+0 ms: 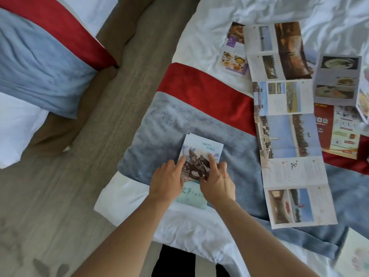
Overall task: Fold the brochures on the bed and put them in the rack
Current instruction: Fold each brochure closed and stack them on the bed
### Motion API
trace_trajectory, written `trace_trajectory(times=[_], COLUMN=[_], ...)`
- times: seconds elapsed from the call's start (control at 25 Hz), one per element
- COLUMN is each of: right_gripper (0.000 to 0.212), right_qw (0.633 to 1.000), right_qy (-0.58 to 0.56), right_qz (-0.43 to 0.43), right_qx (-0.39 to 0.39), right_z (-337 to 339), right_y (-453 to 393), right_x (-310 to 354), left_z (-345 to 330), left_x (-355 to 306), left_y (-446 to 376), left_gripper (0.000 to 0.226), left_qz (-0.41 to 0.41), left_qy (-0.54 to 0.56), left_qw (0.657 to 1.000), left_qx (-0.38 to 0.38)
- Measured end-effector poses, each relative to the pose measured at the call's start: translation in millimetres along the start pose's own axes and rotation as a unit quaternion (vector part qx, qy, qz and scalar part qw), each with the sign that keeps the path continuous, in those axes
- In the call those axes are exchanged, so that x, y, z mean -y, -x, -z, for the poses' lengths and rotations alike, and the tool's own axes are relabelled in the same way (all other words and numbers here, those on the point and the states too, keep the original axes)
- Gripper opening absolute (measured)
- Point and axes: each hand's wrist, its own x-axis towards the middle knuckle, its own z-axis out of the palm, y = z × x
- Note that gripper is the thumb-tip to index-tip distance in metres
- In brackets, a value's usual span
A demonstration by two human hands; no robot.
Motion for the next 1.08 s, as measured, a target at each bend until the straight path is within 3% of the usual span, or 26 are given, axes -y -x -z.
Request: trace_trajectory(times=[0.28, 0.68, 0.84, 1.0, 1.08], right_gripper=[0.089, 0.086, 0.083, 0.08, 0.081], right_qw=[0.999, 0.999, 0.999, 0.997, 0.998], right_qy=[0.012, 0.001, -0.003, -0.026, -0.004], right_qz=[-0.028, -0.037, -0.035, -0.036, -0.031], right_qx=[-0.026, -0.029, -0.032, -0.056, -0.051], right_z=[-6.6, -17.1, -19.3, -20.0, -21.8], right_y=[0.7, 3.1, 2.0, 1.8, 1.4], right_x=[6.0, 0.5, -0.6, 0.3, 2.1], left_z=[-4.1, -16.0, -19.6, -18.6, -17.7], left_x=[1.7, 5.1, 6.0, 0.1, -6.2], left_y=[-9.1, -10.5, -10.4, -8.9, -11.5], left_gripper=[0.085, 0.084, 0.083, 0.079, 0.08], left_qz=[-0.035, -0.043, -0.042, -0.003, -0.013], left_qy=[-0.049, -0.067, -0.043, 0.088, 0.082], left_qw=[0.997, 0.996, 0.998, 0.996, 0.996], left_qx=[0.044, 0.048, 0.034, -0.015, -0.024])
